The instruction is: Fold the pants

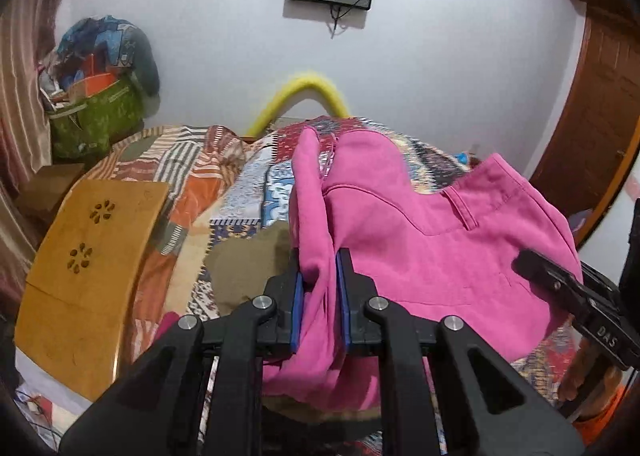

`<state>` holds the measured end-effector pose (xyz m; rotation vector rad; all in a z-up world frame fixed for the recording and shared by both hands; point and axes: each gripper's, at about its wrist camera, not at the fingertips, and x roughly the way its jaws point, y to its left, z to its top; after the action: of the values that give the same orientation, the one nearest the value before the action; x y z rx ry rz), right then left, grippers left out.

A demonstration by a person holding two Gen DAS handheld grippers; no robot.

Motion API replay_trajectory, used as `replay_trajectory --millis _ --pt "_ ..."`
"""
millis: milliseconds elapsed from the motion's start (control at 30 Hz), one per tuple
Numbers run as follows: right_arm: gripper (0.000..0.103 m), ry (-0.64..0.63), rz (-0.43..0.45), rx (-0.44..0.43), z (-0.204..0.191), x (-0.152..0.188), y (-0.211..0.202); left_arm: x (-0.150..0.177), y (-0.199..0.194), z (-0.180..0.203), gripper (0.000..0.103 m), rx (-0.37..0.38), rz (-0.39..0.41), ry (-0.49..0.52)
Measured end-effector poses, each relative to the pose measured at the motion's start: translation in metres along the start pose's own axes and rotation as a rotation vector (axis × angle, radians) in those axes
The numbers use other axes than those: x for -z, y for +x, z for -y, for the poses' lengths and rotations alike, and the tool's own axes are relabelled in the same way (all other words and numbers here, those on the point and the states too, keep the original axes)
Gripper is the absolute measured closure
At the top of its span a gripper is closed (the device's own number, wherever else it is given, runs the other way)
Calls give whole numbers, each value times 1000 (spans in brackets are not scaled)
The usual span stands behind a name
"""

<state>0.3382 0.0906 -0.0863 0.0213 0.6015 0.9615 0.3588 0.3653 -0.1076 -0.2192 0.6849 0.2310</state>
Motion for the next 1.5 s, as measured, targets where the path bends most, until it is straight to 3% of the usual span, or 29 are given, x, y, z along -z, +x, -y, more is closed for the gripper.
replay_trajectory --millis 233,367,467,533,633,800,1033,1333,1500 --pt "81 40 -70 21 9 22 30 16 38 -14 86 -42 -47 -29" --pt "78 45 -126 25 15 27 37 24 43 -22 71 -50 -58 -46" --pt "70 47 -170 41 20 30 37 28 42 -28 51 -64 -57 -78" --pt "53 46 -179 77 23 31 32 28 39 -32 43 -76 -51 -91" --pt "36 44 -154 129 27 28 17 27 31 -35 40 -96 -51 -97" --pt "35 24 -112 169 30 16 -18 24 10 -35 35 -149 -42 -74" --pt "35 -11 35 174 7 -11 -98 20 -65 -12 35 -140 52 -49" --pt "35 -110 239 143 -64 -33 -211 25 -214 64 32 -60 287 65" --pt "35 -120 309 121 -89 -33 -263 42 -297 100 26 -17 424 103"
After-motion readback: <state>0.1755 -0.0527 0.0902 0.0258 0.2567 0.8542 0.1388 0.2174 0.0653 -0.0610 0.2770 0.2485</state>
